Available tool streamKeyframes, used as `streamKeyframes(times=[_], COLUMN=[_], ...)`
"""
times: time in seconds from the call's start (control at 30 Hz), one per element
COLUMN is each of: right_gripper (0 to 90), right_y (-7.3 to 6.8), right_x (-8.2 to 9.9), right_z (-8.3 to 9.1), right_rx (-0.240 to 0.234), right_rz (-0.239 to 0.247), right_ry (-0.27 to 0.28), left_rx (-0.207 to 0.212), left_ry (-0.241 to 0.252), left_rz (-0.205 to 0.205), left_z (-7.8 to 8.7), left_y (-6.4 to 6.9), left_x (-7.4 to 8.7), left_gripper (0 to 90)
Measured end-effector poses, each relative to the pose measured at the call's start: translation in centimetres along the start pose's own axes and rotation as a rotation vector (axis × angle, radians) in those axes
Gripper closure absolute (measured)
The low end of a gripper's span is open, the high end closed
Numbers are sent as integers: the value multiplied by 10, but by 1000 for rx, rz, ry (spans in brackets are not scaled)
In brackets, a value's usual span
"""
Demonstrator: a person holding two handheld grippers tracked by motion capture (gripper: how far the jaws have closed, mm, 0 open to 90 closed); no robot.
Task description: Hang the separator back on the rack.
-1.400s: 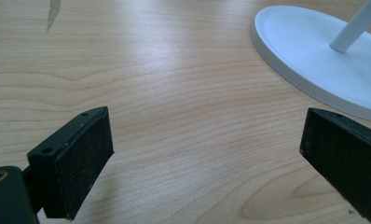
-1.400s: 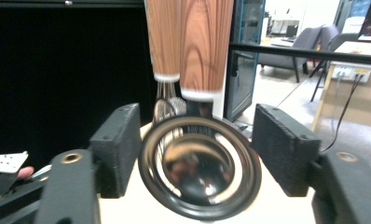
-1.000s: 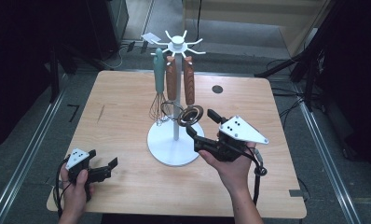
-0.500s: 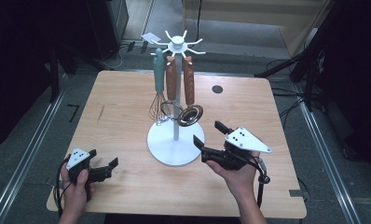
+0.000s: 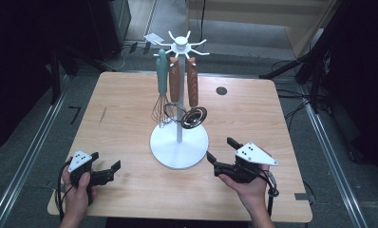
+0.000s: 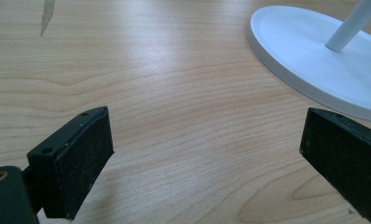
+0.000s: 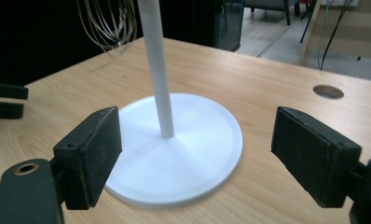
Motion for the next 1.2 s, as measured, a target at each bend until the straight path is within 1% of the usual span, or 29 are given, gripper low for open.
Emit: streamKeyframes(times=[0.13,0.23,0.3,0.37,0.57,0.7,0.77,0.83,0.9,1.0,1.07,1.2], right_gripper=[168,167,167,167,168,171,172,173,173,173,173,175], right_y=[8,14,17,21,33,44,51,59,67,78,83,90], right_x=[14,22,27,31,48,57,62,67,73,79,83,89], right_z=[5,8,8,9,14,20,24,27,31,36,39,45], right_rx=[7,24,35,46,82,104,123,139,163,200,216,232], right_rz=[-24,-23,-36,-31,-35,-47,-56,-55,-60,-48,-49,-48], right_ry=[-22,-34,-42,-48,-86,-96,-104,-108,-121,-139,-149,-165], left_rx=[-2,0,1,1,1,0,1,0,1,2,2,1], left_ry=[0,3,3,3,4,4,4,4,5,5,6,5], left_rz=[-2,3,6,6,6,9,9,9,10,11,12,11], left_z=[0,0,0,0,0,1,1,1,1,1,0,1], left_y=[0,0,-1,-1,-1,-1,-1,-1,-1,-1,-1,-1], left_x=[0,0,0,0,0,0,0,0,0,0,-1,0], left_gripper=[26,26,26,26,26,26,26,26,26,26,26,26])
Point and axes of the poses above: each handheld gripper's, and its own axes: z roughly backward along the jaws, x roughly out of its underside, y roughly to its right, the point moved 9 cm from there along -z, roughly forward along the jaws, and after that the axes turned 10 degrees about y, right-handed, at the moved point
